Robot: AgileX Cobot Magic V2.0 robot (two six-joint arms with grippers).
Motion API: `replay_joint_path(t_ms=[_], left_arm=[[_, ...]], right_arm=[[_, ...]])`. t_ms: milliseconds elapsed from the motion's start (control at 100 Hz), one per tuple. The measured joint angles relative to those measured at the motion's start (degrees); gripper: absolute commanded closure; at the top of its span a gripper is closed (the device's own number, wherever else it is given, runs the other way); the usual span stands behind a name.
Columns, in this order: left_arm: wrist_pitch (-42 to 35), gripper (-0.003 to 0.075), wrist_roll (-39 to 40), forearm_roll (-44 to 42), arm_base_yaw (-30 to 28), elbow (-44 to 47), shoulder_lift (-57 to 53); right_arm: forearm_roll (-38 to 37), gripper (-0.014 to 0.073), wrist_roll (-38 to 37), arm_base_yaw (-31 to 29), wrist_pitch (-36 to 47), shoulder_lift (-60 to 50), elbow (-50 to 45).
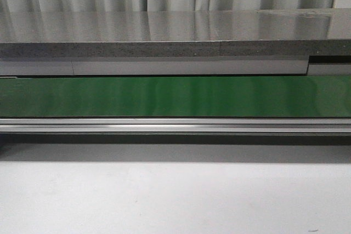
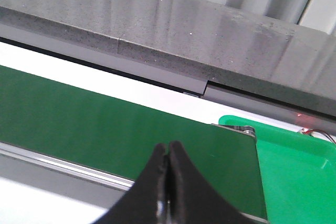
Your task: Move button from right to left
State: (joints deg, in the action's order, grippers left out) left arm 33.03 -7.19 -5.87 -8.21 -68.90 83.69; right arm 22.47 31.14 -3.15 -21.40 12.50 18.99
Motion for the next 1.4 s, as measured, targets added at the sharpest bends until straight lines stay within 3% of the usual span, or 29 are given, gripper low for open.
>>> replay_joint_path(t_ms=[230, 510, 670, 860, 1050, 1400], left_arm=[[0.36, 0.0285, 0.0, 2.39, 5.16, 6.52, -14.39], [0.0, 0.0312, 0.0, 6.92, 9.07, 20.95, -35.84], [-0.08, 0.0445, 0.0, 8.59, 9.27, 29.16, -48.95], [-0.08, 0.0718, 0.0, 8.83, 9.27, 36.5, -61.18], [-0.08, 0.0715, 0.0, 8.87, 9.27, 40.13, -68.02], [0.13, 0.0715, 0.0, 9.27, 9.27, 40.41, -68.71]], right_arm=[[0.0, 0.0662, 0.0, 0.0, 0.0, 0.0, 0.0], [0.0, 0.0662, 0.0, 0.0, 0.0, 0.0, 0.0], [0.0, 0.0662, 0.0, 0.0, 0.0, 0.0, 0.0], [0.0, 0.0662, 0.0, 0.0, 0.0, 0.0, 0.0], [0.0, 0.0662, 0.0, 0.0, 0.0, 0.0, 0.0], [0.0, 0.0662, 0.0, 0.0, 0.0, 0.0, 0.0]])
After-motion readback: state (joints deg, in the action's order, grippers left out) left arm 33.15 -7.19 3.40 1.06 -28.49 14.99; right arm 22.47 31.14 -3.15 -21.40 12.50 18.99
